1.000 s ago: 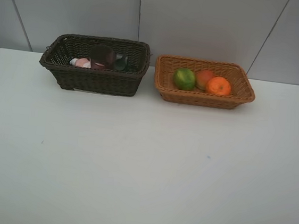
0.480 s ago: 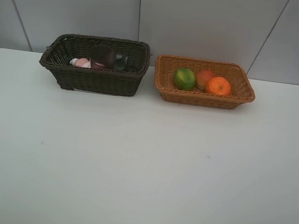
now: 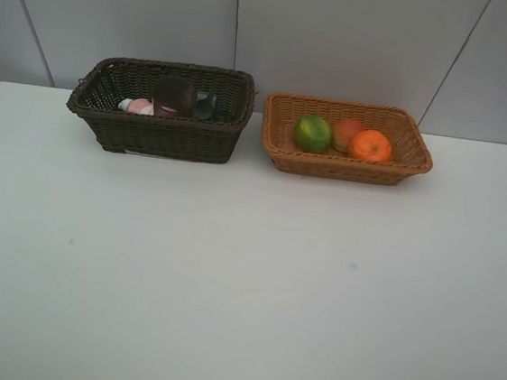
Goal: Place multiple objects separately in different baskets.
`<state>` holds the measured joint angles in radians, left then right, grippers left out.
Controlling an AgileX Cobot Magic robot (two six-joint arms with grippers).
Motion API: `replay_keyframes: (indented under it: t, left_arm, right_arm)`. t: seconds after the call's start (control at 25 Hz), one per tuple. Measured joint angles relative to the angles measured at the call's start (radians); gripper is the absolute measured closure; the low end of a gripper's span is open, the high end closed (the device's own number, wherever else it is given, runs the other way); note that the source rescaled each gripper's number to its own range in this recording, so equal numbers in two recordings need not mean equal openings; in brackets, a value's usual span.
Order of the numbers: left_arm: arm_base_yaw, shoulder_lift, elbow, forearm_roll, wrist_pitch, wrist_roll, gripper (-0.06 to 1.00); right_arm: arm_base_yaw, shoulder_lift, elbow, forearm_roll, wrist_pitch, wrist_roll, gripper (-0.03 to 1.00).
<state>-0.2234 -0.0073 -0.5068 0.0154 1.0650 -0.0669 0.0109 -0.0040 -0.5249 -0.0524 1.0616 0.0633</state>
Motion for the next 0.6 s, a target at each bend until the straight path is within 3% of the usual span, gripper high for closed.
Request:
replay_keyframes:
  t: [0.2, 0.48, 0.6]
  left_arm:
    - [0.01, 0.0, 0.0, 0.0, 0.0, 0.0, -0.06]
    - [0.145, 0.0, 0.0, -0.002, 0.0, 0.0, -0.06]
    - [0.16, 0.0, 0.001, -0.002, 0.0, 0.0, -0.06]
  right_arm:
    - [0.0, 0.0, 0.0, 0.0, 0.0, 0.0, 0.07]
    - [0.0, 0.0, 0.0, 0.0, 0.0, 0.0, 0.07]
    - [0.0, 0.0, 0.0, 0.0, 0.0, 0.0, 0.07]
